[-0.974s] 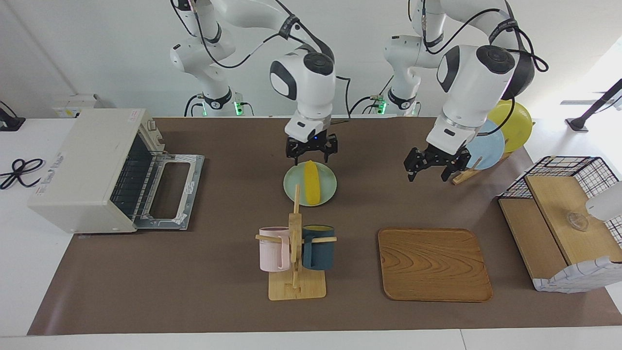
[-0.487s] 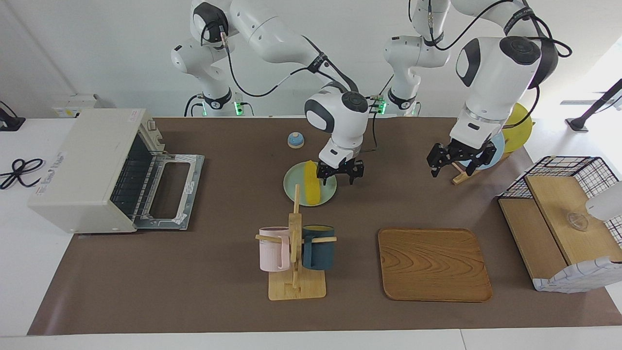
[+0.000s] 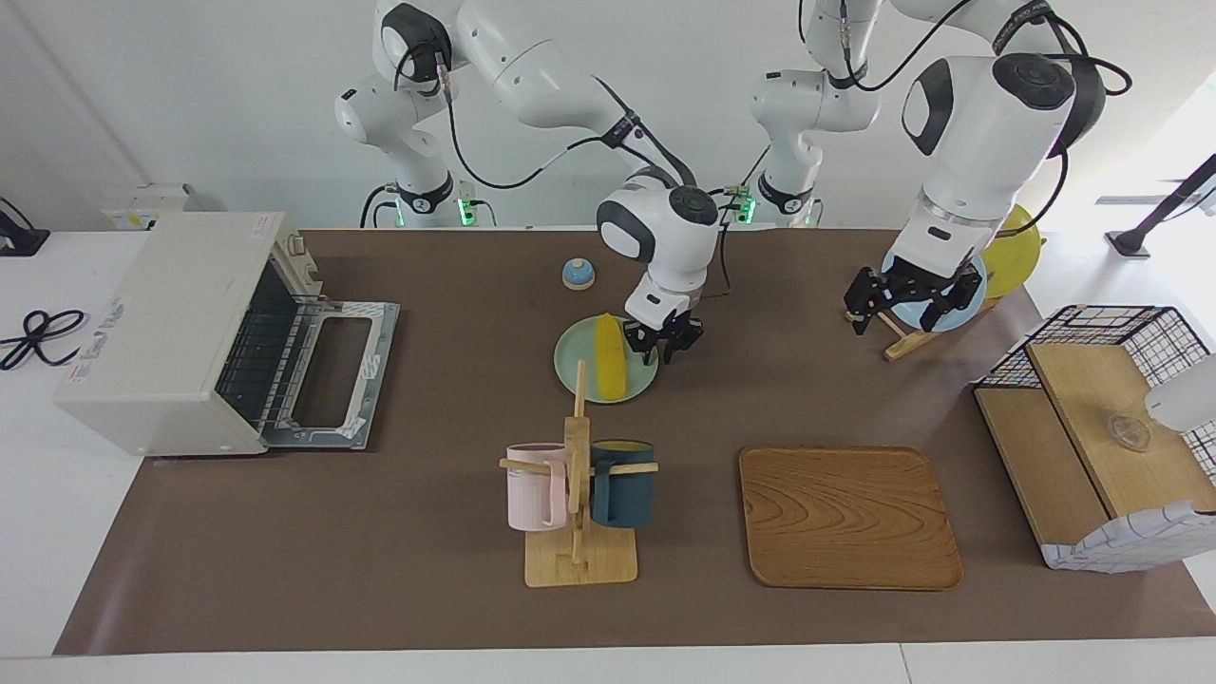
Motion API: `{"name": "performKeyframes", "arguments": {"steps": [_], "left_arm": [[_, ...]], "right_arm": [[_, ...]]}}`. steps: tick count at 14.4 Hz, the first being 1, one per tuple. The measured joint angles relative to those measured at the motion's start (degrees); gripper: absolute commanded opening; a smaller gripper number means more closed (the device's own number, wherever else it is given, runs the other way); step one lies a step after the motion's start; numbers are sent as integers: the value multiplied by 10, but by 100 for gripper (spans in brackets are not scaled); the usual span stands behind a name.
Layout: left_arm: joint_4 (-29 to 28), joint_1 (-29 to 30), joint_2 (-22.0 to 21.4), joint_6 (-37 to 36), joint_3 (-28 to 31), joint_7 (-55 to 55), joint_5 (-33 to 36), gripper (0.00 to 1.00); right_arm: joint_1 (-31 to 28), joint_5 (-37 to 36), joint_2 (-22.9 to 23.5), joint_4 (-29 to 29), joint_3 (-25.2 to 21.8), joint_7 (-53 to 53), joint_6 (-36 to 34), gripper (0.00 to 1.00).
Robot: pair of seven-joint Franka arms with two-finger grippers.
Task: Put corn in oven
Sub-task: 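Grasp the green plate rim holding the corn with the right gripper, then carry the plate with the right gripper and slide it into the oven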
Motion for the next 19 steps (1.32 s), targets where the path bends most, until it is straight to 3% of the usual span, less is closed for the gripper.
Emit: {"name": "performKeyframes", "arguments": {"steps": [4, 9, 14, 16, 19], "left_arm": [[0, 10, -8, -13, 4, 0, 1, 100], [0, 23, -15, -47, 4, 28, 1, 100], [-1, 46, -18, -64, 1, 62, 1, 100], [-2, 46, -18, -64, 0, 64, 1, 100], [-2, 47, -18, -65, -2, 64, 1, 100]], "right_arm": [[0, -14, -16, -2, 0, -1, -25, 0], [-18, -59, -21, 47, -11, -67, -132, 0], [-68, -94, -34, 53, -13, -122, -208, 0], [-98, -99, -52, 51, -14, -169, -233, 0], [-163, -100, -116, 10, -14, -265, -248, 0]]}}
